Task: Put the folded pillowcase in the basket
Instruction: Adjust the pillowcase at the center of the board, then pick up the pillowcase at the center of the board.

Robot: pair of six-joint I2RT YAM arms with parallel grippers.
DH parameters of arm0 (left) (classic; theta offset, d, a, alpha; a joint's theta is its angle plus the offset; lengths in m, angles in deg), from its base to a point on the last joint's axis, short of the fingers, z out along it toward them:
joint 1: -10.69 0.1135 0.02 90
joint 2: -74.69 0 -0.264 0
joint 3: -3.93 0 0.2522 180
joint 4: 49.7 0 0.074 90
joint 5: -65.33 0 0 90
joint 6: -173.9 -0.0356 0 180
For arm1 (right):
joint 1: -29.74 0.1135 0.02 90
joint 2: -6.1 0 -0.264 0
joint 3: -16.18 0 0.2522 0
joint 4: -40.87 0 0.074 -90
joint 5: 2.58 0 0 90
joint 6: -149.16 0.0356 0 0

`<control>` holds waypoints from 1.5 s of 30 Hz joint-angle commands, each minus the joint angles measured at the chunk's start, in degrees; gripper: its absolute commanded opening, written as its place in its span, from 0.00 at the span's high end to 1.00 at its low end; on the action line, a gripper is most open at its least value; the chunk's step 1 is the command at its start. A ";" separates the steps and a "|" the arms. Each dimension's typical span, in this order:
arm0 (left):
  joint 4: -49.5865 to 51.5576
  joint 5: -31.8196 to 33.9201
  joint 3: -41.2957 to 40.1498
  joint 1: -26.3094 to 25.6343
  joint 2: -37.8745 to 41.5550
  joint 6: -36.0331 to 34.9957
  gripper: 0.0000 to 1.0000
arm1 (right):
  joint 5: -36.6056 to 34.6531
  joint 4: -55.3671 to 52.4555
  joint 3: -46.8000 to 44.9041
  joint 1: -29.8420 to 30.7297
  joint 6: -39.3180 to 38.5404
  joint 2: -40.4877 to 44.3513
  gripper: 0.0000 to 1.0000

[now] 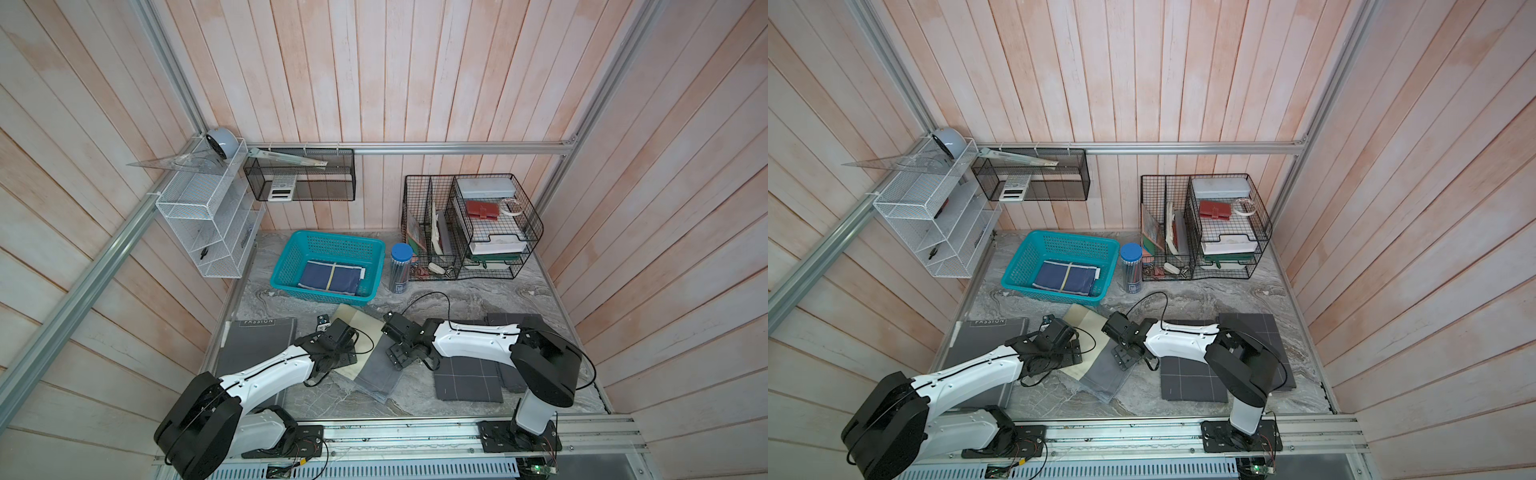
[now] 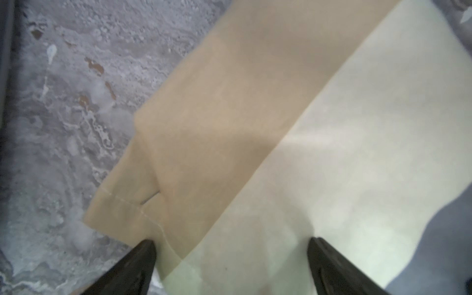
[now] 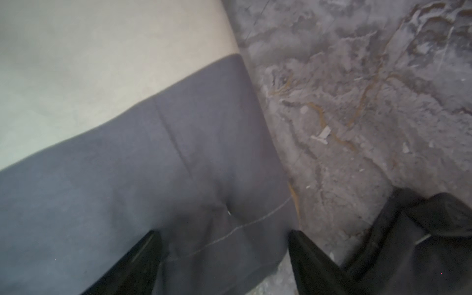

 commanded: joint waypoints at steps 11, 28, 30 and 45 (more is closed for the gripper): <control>5.45 5.91 2.12 2.21 11.66 5.09 0.00 | 4.29 1.34 0.35 -3.65 4.88 4.58 0.16; -5.52 -5.09 6.77 18.87 -5.07 -11.10 0.03 | 4.06 5.55 -8.22 0.29 27.60 9.69 0.25; -6.58 -5.88 6.57 18.93 -7.04 -11.20 0.04 | 5.43 6.19 -7.80 -0.06 27.46 8.33 0.26; -7.16 -7.46 7.36 15.35 -13.73 -9.02 0.27 | 12.53 10.27 -6.51 -2.65 27.46 1.29 0.40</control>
